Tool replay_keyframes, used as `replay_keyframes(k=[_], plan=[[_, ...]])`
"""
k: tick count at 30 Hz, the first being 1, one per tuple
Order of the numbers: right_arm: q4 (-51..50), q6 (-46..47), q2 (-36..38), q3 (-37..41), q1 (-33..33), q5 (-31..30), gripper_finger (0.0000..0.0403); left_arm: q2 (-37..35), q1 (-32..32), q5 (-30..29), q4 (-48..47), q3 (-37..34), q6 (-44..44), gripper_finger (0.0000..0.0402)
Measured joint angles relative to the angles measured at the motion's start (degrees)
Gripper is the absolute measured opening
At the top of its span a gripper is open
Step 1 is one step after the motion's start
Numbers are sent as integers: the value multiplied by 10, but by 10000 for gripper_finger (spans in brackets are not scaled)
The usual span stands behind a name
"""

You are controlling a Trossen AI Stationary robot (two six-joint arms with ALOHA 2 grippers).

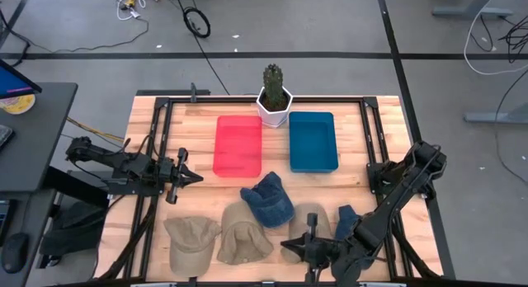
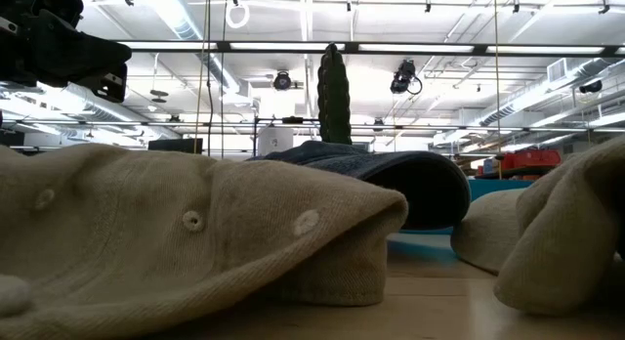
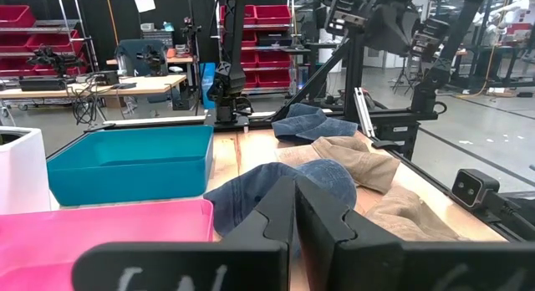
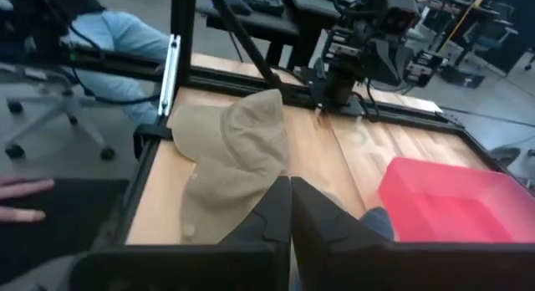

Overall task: Pick & Place hat
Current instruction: Put the left blue cap into the blue bin

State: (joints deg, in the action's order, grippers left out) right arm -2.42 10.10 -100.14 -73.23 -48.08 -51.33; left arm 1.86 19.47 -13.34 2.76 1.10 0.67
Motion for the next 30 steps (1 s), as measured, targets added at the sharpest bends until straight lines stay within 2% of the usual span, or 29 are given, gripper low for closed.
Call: replay_keyframes(k=[11, 15, 21, 25, 30], plan=[[-95, 33, 0, 0, 4, 43, 9, 0, 0, 0, 0, 0, 0, 18], [-161, 41, 0, 0, 10, 75, 9, 0, 0, 0, 0, 0, 0, 18], [-232, 59, 0, 0, 21, 75, 15, 0, 0, 0, 0, 0, 0, 18], [-240, 14, -16, 0, 25, 80, 46, 0, 0, 0, 0, 0, 0, 18], [-237, -37, -44, 0, 28, 73, 127, 0, 0, 0, 0, 0, 0, 18]])
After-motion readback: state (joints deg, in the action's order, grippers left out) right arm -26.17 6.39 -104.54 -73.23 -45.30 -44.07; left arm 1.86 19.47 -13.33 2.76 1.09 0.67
